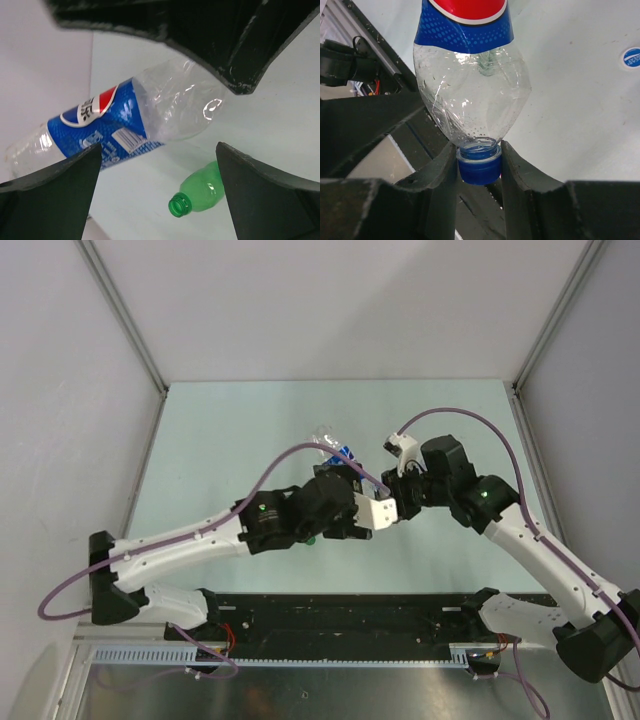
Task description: Unscrew the bottle caps
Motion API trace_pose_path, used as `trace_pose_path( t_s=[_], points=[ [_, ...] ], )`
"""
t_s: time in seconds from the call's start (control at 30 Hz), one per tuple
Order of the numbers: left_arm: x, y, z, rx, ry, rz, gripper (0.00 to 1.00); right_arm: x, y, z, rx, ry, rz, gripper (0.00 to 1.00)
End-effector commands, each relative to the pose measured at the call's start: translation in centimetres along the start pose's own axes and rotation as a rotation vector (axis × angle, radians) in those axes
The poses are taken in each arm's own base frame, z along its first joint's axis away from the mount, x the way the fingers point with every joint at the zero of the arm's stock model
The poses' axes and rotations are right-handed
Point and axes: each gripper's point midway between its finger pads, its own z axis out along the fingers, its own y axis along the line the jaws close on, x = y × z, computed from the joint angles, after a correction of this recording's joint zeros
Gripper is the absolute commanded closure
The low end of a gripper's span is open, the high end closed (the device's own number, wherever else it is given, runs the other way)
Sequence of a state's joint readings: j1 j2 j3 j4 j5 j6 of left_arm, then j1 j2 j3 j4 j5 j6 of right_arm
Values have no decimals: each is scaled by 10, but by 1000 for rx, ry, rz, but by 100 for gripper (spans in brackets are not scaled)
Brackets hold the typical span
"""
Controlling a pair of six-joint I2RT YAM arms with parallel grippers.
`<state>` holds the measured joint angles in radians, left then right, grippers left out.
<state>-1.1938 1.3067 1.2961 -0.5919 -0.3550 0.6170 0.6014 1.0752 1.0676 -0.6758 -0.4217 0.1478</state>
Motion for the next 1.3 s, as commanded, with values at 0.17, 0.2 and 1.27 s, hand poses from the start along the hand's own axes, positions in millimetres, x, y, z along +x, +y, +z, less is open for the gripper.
trace_pose_path(
  t_s=[0.17,0.2,1.27],
  points=[
    [-26,29,-17,-182,-47,113,1,-4,20,-5,-93,22,7,100],
    [-27,27,-18,-173,-63,123,1,-4,22,-5,-114,25,9,100],
    [2,18,3,-189,-134,265,41,-23,80,-43,-543,21,48,100]
  ],
)
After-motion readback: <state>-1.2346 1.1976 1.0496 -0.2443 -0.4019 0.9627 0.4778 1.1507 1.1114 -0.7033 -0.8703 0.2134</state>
